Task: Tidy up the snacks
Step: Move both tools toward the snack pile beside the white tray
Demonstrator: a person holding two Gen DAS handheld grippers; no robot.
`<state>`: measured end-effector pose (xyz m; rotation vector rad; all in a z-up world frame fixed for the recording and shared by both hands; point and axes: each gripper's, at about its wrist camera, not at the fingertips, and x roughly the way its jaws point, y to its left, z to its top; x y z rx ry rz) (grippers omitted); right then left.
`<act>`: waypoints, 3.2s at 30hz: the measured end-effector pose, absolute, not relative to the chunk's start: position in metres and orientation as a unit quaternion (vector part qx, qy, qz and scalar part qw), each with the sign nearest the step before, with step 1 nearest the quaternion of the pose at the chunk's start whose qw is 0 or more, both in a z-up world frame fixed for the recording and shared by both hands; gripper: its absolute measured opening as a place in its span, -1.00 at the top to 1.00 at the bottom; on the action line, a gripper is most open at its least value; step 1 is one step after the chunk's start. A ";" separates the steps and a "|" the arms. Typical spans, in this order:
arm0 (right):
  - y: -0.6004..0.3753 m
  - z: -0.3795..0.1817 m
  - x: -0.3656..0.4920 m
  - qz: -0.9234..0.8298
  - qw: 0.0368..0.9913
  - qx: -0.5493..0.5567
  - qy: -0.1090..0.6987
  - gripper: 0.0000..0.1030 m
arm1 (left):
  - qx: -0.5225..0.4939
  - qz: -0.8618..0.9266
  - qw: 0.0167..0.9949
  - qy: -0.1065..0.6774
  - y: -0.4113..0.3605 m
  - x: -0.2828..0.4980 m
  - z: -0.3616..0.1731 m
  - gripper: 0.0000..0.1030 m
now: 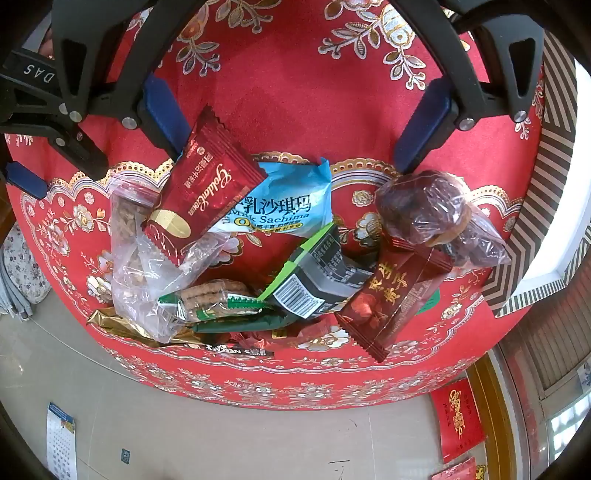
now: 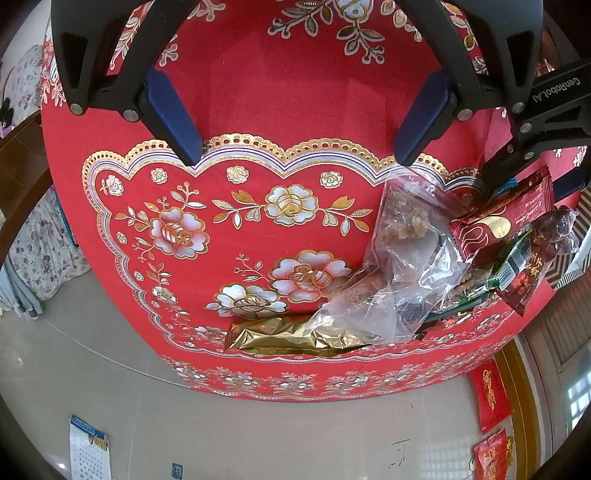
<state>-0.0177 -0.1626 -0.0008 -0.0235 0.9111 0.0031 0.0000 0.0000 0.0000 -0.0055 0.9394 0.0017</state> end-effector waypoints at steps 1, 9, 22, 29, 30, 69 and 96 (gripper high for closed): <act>-0.163 -0.001 -0.018 0.001 0.898 -0.012 0.439 -1.00 | -0.003 0.001 0.892 0.453 0.000 0.000 0.000 -1.00; -0.166 0.005 -0.026 0.029 0.901 0.017 0.433 -1.00 | -0.015 0.005 0.901 0.434 0.012 -0.018 0.013 -0.99; -0.120 0.099 -0.087 0.075 0.960 -0.011 0.271 -1.00 | -0.015 0.036 0.948 0.317 0.060 -0.070 0.090 -1.00; -0.095 0.091 -0.088 0.105 0.957 -0.035 0.268 -1.00 | -0.030 0.035 0.949 0.311 0.074 -0.079 0.092 -1.00; -0.094 0.090 -0.090 0.109 0.957 -0.033 0.266 -1.00 | -0.032 0.033 0.950 0.310 0.076 -0.079 0.091 -1.00; -0.086 0.083 -0.094 0.121 0.957 -0.033 0.263 -1.00 | -0.051 0.054 0.944 0.323 0.093 -0.074 0.073 -1.00; -0.094 0.079 -0.102 0.152 0.960 -0.014 0.235 -1.00 | -0.039 0.063 0.936 0.343 0.098 -0.068 0.061 -1.00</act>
